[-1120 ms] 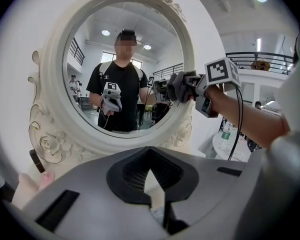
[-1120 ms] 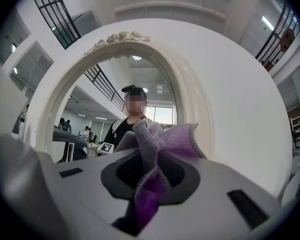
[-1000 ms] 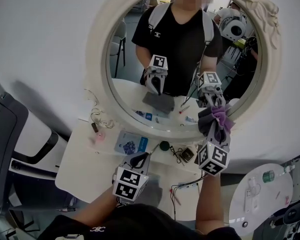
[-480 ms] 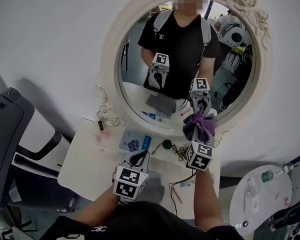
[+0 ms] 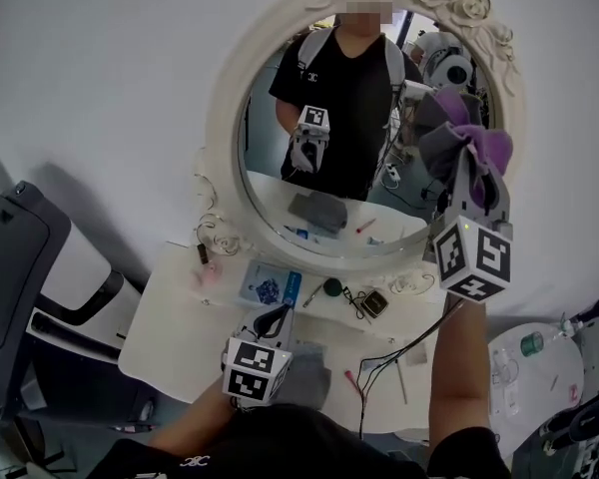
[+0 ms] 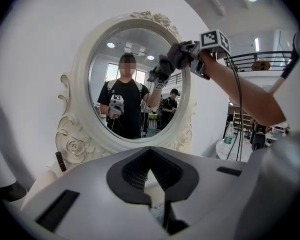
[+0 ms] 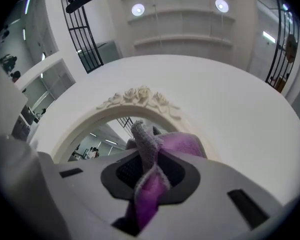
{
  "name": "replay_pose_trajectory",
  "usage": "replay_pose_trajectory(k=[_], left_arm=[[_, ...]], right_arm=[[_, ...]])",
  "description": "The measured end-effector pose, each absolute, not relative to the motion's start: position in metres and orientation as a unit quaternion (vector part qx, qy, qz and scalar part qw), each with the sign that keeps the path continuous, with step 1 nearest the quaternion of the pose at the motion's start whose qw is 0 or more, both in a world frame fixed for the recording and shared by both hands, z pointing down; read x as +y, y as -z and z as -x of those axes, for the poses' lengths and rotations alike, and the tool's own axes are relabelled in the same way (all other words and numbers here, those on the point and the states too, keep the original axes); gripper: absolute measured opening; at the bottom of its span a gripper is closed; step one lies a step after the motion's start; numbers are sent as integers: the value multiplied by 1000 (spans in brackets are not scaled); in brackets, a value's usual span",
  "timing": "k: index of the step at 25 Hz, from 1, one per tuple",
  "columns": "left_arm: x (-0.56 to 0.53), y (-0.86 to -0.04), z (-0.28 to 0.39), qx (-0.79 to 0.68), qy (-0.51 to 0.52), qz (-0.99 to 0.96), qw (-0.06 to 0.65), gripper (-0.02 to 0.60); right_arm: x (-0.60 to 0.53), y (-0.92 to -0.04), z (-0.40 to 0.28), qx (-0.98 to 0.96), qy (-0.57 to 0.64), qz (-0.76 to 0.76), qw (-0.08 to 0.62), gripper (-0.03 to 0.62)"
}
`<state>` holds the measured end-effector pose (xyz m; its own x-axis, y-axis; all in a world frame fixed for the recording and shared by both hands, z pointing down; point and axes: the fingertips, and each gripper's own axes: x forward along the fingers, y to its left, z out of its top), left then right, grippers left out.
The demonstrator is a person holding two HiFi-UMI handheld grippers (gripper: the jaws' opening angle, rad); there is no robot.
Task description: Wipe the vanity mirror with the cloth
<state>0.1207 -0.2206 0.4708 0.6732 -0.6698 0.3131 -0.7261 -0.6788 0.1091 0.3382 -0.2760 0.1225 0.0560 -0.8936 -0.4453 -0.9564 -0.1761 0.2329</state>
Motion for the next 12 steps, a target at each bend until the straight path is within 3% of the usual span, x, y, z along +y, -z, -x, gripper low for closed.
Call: replay_pose_trajectory(k=[4,12], left_arm=[[-221,-473,-108,-386,-126,-907,111,2],[-226,-480,-80,-385,-134,-906,112,2]], right_arm=[[-278,-62,-328,624,-302,717,62,55],[-319,-29,-312,615,-299,728,47,55]])
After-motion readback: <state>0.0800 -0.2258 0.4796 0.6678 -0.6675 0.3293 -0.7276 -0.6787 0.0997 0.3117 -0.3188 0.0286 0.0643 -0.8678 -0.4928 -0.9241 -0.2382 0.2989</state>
